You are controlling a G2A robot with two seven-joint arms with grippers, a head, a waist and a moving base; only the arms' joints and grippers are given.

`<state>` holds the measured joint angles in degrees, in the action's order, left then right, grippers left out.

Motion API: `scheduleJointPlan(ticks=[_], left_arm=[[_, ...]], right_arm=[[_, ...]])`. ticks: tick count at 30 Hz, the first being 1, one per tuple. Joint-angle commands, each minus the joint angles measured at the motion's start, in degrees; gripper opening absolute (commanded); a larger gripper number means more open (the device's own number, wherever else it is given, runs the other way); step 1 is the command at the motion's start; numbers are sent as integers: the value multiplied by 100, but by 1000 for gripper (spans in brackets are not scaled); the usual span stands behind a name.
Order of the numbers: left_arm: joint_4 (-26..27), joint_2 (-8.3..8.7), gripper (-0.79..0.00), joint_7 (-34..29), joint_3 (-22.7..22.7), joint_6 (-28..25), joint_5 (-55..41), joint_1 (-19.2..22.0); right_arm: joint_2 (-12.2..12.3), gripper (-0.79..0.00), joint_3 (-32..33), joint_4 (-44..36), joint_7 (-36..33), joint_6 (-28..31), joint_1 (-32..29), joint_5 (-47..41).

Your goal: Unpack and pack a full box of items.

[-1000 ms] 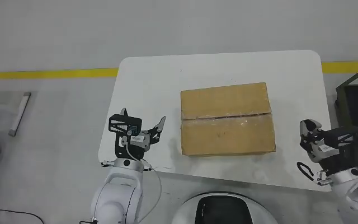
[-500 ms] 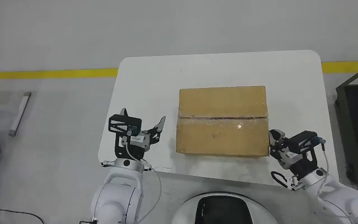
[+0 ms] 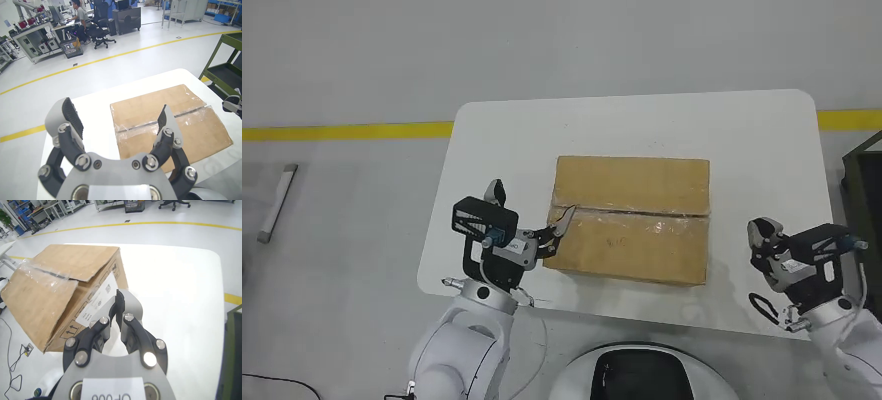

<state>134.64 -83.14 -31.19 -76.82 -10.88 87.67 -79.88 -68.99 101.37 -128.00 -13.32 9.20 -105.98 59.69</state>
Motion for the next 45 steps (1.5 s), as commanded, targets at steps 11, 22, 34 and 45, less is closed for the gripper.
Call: scheduleJointPlan(ticks=[11, 22, 34, 45], left_arm=[[-36, 16, 0, 327, 146, -168, 102, 48], [-476, -121, 0, 349, 2262, -344, -65, 791], [-970, -183, 0, 306, 2910, -282, 111, 934], [-1315, -195, -323, 377, 3042, -241, 428, 1010]], right_arm=[[-18, -785, 801, -248, 196, 25, -489, -260], [-33, -785, 1087, -252, 240, 83, -579, -294], [-71, -785, 1192, -347, 299, 55, -741, -331], [-103, -785, 1080, -433, 307, 65, -813, -295]])
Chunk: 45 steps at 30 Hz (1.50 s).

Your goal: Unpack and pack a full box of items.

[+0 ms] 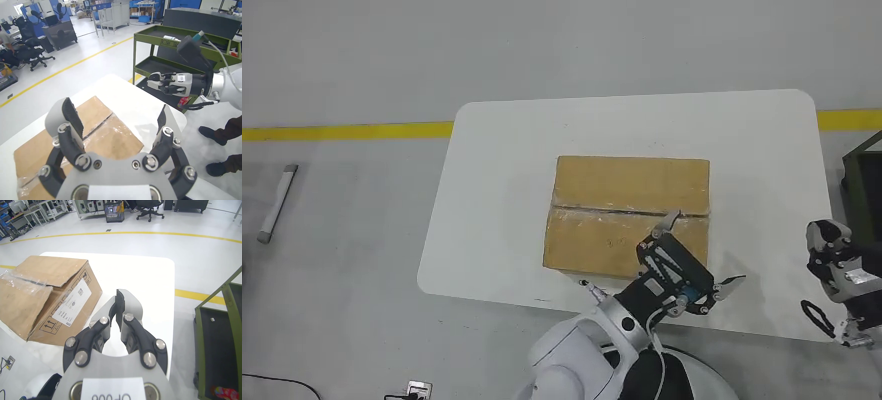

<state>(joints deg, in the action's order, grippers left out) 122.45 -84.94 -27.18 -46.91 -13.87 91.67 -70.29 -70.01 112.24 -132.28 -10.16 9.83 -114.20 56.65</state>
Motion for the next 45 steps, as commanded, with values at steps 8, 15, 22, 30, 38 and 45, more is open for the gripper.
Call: scheduleJointPlan(ticks=[8, 15, 22, 30, 38, 45], left_arm=[[-689, -166, -366, -964, 419, 269, 446, 667], [-883, -237, -406, -1598, 523, 200, 769, 917], [-990, -267, -366, -1870, 561, -44, 1110, 1041], [-1278, -335, -406, -1888, 595, -126, 1360, 1231], [-1456, -403, -394, -2025, 642, -323, 1420, 1337], [-1572, -429, -422, -2062, 566, -423, 1618, 1376]], right_arm=[[-12, -785, 38, -14, -45, 0, 55, 9], [-40, -785, 72, -63, 17, -64, -55, -22], [-63, -785, 104, -87, 49, -95, -115, -28], [-79, -785, 95, -105, 28, -81, -98, -5], [-92, -785, 156, -113, -10, -81, -64, -9], [-106, -785, 164, -111, 1, -64, -52, -19]])
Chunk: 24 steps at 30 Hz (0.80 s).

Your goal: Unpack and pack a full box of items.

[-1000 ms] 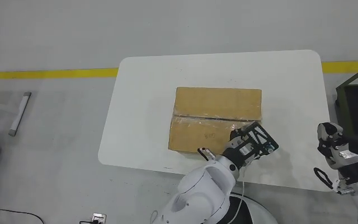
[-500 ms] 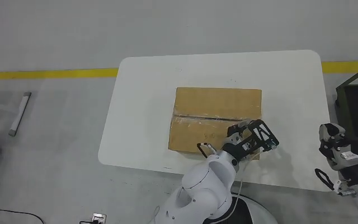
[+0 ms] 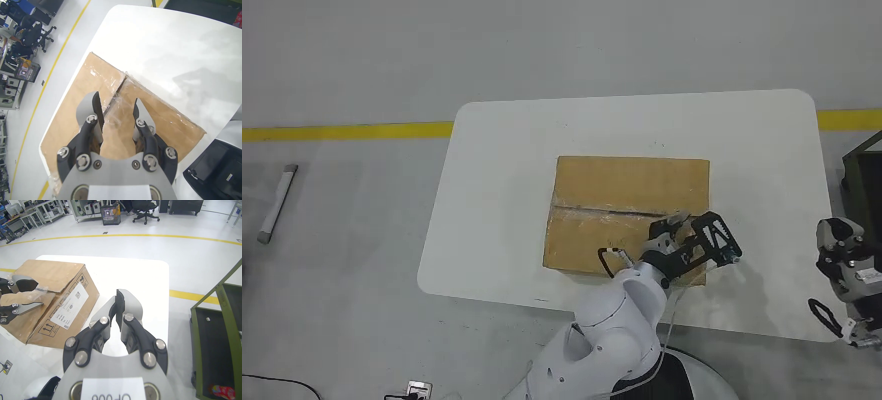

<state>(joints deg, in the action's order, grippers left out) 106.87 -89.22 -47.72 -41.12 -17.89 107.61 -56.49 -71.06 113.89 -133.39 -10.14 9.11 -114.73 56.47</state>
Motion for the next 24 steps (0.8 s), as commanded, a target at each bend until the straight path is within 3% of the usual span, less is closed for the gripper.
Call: scheduleJointPlan(ticks=[1, 7, 13, 24], left_arm=[[-17, -2, -428, -28, -14, -72, 81, 5], [5, -11, -505, -19, -51, -185, 210, -57], [3, -22, -785, 35, -100, -235, 313, -122], [100, -33, -785, 98, -242, -283, 506, -234]], right_arm=[[-3, -785, 0, 1, -2, 11, 3, -1], [-14, -785, -3, 8, -8, 22, 15, 8], [-26, -785, -16, 13, -10, 25, 26, 24], [-46, -785, -32, 11, -10, 28, 45, 40]])
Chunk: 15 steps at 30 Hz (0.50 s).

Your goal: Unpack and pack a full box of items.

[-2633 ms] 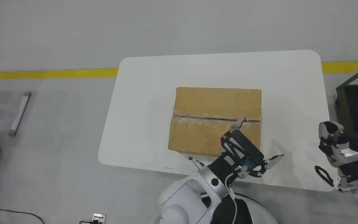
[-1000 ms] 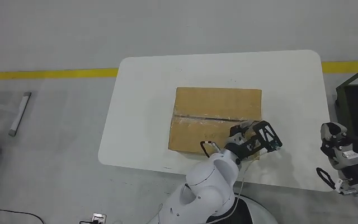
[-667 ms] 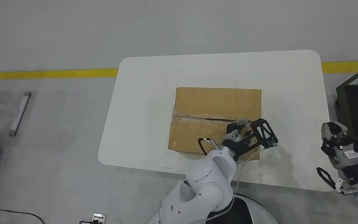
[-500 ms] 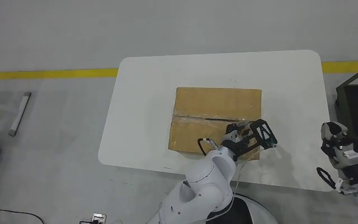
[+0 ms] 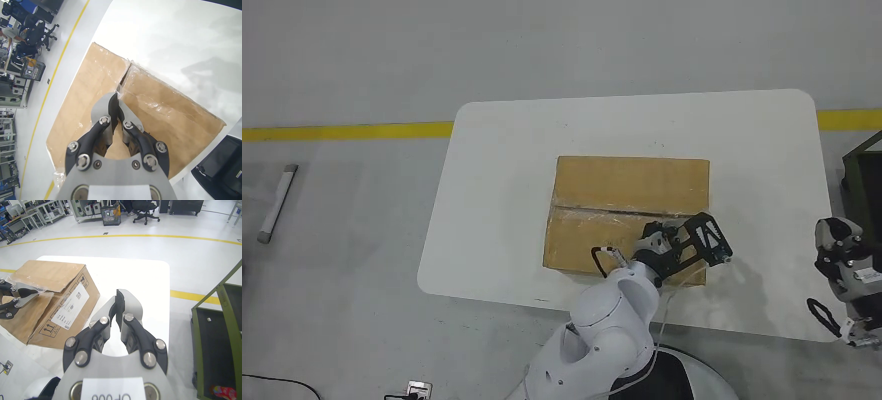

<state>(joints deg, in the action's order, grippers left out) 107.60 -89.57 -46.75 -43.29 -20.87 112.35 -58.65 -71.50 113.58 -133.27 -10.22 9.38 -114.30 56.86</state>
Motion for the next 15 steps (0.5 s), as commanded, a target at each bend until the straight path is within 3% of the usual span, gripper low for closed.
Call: scheduleJointPlan(ticks=[1, 8, 15], left_arm=[[62, 4, -785, 2, -51, 31, 74, -37], [371, 49, -785, 43, -329, 20, 344, -225], [891, 129, -785, -9, -891, -6, 594, -490]], right_arm=[[-3, -785, -4, -2, -6, 9, 3, 0], [-11, -785, -60, -48, -48, 29, 59, 6], [-15, -785, -183, -107, -79, 95, 174, -80]])
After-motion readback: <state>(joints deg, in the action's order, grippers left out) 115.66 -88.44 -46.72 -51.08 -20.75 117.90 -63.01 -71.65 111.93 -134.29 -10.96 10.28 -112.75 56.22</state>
